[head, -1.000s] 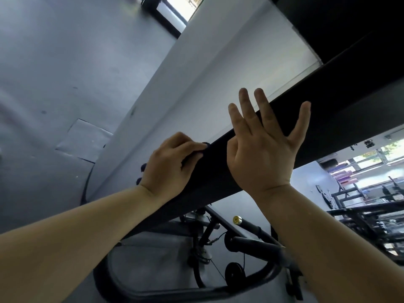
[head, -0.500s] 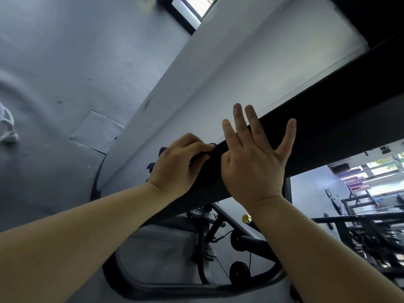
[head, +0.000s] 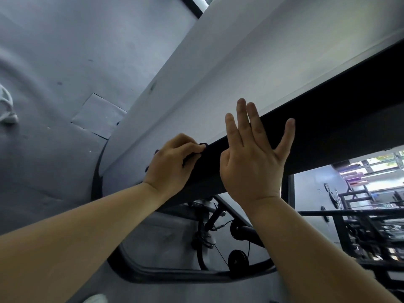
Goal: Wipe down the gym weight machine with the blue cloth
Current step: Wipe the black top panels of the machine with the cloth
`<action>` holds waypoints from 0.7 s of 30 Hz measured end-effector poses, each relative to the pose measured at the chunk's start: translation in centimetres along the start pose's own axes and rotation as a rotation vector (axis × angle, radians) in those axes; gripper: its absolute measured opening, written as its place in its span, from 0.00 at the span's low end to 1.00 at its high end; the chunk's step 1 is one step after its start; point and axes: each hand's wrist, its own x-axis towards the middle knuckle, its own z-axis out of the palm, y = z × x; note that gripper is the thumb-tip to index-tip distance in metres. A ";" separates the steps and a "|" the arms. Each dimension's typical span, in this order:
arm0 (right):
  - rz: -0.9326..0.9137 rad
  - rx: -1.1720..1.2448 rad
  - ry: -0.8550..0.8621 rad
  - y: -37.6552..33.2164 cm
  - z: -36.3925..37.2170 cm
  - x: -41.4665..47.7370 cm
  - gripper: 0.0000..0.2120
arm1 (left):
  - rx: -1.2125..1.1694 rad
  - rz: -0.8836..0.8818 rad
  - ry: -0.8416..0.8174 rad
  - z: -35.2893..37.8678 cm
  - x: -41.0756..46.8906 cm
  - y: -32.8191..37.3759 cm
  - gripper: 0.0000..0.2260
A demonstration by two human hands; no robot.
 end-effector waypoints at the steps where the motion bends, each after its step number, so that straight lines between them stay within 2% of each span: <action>1: -0.002 -0.002 -0.008 -0.1 0.1 -0.1 0.27 | 0.021 -0.016 -0.011 0.1 -0.7 -1.1 0.05; 4: 0.001 -0.014 -0.017 -0.3 0.3 -0.2 0.27 | 0.068 -0.119 -0.075 -0.3 -2.3 -4.2 0.04; 7: 0.010 -0.022 -0.004 -0.4 0.5 -0.2 0.27 | 0.030 -0.191 -0.084 -0.8 -2.2 -4.5 0.05; 10: 0.008 -0.013 -0.011 -1.0 0.8 -0.4 0.26 | -0.011 -0.115 0.017 -0.6 -0.9 -2.0 0.06; 13: -0.003 -0.012 -0.006 -1.6 1.1 -0.6 0.26 | -0.007 -0.069 -0.013 0.1 -1.3 -1.9 0.06; 15: -0.014 -0.004 0.005 -1.6 1.4 -0.7 0.25 | 0.069 -0.129 -0.039 0.1 -2.9 -4.1 0.05; 18: -0.041 0.014 0.036 -1.6 1.8 -1.0 0.24 | 0.128 -0.343 -0.102 -0.7 -4.8 -6.6 0.05; 21: -0.059 0.040 0.092 -1.8 2.4 -1.2 0.22 | 0.116 -0.287 -0.008 -0.3 -4.1 -5.5 0.07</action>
